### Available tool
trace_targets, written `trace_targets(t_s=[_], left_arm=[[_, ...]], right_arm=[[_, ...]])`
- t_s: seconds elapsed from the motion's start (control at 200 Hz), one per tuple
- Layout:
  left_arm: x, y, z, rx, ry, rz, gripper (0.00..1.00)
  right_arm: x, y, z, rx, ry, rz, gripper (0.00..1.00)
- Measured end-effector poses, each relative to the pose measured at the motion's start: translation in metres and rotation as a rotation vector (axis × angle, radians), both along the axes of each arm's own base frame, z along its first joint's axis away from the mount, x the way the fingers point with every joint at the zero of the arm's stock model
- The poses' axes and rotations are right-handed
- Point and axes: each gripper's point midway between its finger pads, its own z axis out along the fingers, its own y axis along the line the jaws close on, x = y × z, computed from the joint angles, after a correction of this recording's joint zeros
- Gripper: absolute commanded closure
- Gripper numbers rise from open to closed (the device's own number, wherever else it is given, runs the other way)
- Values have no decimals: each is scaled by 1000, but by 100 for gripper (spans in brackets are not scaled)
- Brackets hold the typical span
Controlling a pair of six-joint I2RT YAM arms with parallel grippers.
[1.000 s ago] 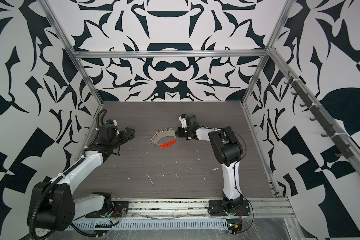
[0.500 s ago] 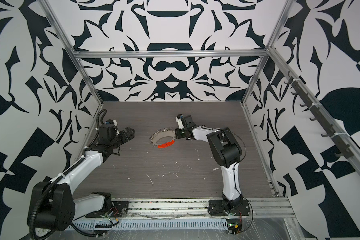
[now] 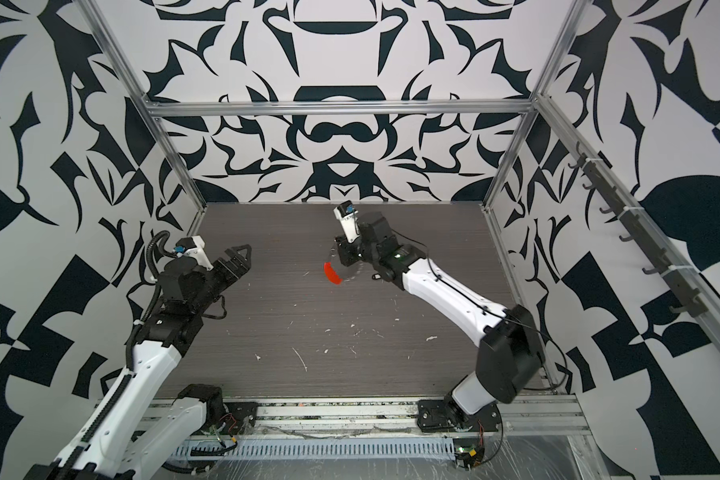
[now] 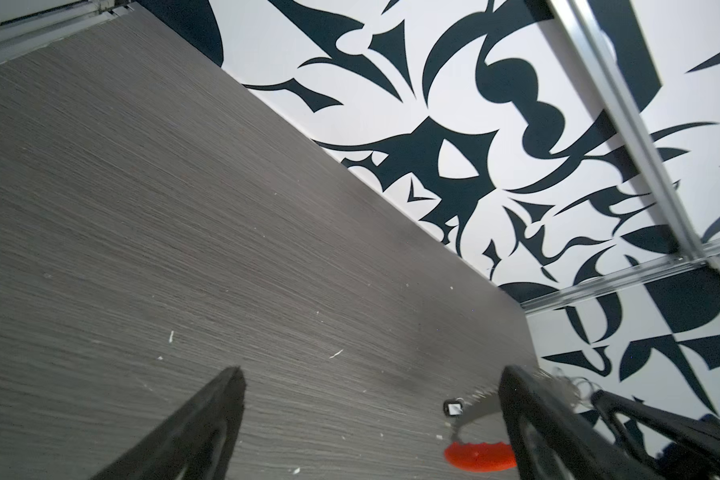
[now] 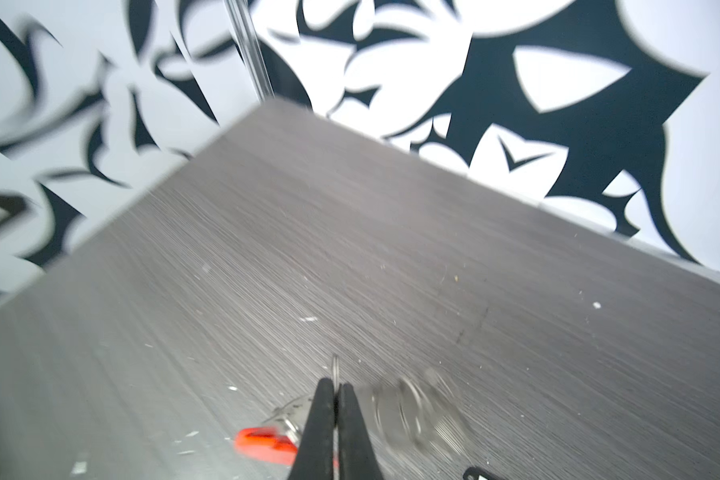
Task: Put the keys on the keyring
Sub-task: 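Grasp the disc edge with the right gripper and lift it upright, then carry the disc toward the left gripper while the left gripper approaches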
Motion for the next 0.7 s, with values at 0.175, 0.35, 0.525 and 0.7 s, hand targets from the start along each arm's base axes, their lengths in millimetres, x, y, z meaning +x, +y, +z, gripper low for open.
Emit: trace_targets(t_s=[0.175, 0.35, 0.525, 0.7], left_arm=[[1, -25, 9, -61, 68, -131, 11], [6, -68, 42, -94, 33, -305, 14], [9, -98, 53, -65, -7, -414, 27], [22, -120, 43, -11, -33, -506, 48]], right_arm=[[-31, -4, 39, 118, 10, 116, 100], [-56, -11, 49, 155, 37, 188, 100], [-65, -14, 54, 204, 49, 227, 100], [-58, 1, 47, 257, 95, 264, 100]])
